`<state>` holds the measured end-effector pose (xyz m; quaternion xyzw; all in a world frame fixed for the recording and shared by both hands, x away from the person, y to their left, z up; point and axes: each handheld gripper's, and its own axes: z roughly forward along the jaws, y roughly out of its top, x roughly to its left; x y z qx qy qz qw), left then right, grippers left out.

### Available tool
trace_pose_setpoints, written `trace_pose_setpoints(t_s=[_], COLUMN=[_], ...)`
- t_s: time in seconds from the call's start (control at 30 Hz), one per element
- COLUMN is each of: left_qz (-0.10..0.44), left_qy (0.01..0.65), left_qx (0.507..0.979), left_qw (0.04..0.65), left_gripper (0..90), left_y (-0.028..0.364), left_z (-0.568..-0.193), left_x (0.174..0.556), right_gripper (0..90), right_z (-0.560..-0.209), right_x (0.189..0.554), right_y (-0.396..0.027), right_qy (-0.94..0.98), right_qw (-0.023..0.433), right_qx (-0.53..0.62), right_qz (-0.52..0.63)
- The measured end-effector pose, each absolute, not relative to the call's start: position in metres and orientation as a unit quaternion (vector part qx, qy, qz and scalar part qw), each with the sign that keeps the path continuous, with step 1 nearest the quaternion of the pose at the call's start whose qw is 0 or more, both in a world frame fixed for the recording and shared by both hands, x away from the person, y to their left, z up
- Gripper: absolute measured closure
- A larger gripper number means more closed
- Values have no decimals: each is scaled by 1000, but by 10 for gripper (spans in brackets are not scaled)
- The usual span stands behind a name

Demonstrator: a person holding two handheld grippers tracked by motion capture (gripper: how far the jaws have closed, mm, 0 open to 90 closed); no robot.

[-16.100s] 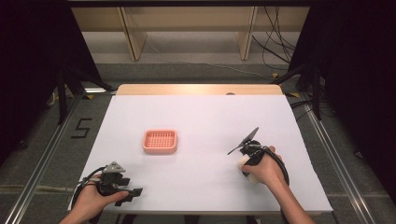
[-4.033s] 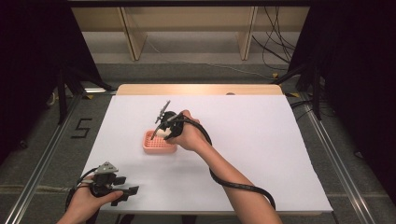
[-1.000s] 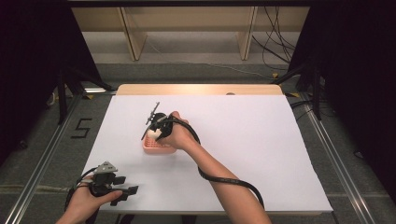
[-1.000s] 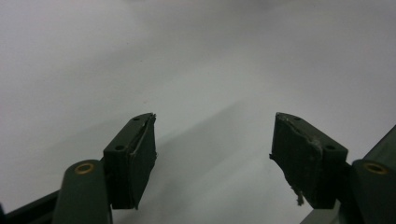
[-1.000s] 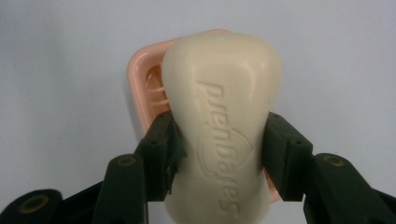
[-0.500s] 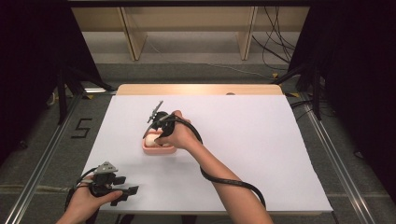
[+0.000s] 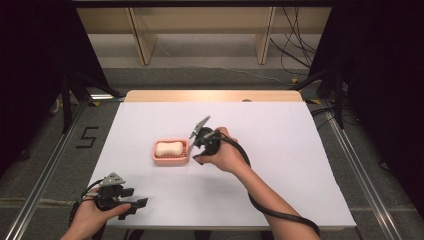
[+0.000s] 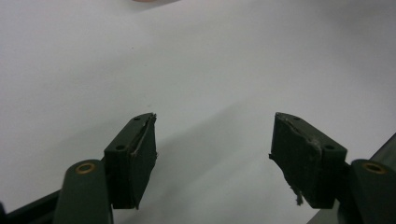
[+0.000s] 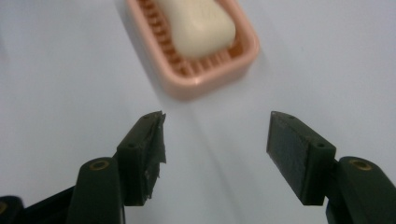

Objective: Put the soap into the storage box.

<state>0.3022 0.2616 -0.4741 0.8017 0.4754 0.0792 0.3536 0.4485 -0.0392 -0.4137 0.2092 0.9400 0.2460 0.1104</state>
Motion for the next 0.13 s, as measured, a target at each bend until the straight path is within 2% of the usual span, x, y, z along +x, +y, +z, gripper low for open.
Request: trace_pose_setpoints(t_s=[0.13], left_qz=[79], left_qy=[465], left_qx=[808], left_qw=[353], left_gripper=[308], left_y=[262], left_z=[-474], left_x=[302], right_gripper=[368], right_z=[-425], right_x=[426], right_y=[-76], right_qy=[936], right_qw=[108], right_qx=[225], right_qz=[250])
